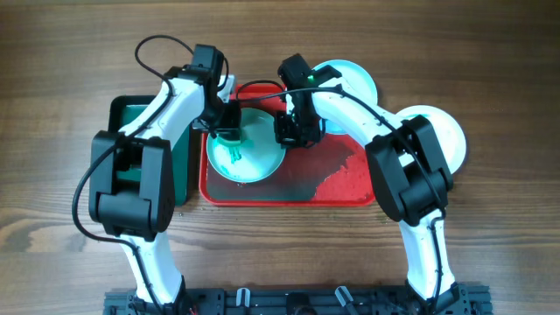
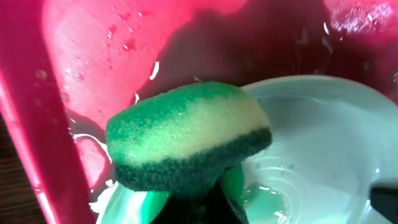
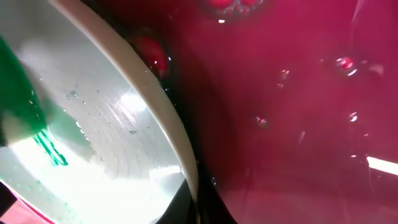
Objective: Clean dirty plates on tray and stack at the side
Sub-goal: 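Scrub the held plate with the sponge in the left gripper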
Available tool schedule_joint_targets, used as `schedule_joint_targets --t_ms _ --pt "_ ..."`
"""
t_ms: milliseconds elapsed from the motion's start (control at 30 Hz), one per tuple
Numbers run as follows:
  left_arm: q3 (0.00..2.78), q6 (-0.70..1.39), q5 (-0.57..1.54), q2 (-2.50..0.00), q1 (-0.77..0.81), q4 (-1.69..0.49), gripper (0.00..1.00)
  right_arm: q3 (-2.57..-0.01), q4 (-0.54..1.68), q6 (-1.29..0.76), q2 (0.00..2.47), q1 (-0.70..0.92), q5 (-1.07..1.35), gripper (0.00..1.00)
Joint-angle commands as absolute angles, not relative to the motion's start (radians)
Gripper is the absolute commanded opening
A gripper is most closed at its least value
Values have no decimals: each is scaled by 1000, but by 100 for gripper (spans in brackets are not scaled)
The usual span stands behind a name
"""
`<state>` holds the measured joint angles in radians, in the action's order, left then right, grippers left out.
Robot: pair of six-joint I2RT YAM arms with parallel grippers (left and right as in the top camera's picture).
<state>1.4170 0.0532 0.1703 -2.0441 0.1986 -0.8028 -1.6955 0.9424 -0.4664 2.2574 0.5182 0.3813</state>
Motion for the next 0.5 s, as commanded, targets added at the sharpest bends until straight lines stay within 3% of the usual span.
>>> schedule_joint_targets --t_ms 0,233,467 --pt "1343 19 229 -2076 216 -854 4 -1694 937 -410 2284 472 459 4" --pt "1340 -274 480 -2076 219 -1001 4 -1693 932 -368 2284 426 525 4" --pt "1341 -303 527 -2076 219 -963 4 -1693 933 -368 2284 428 525 4"
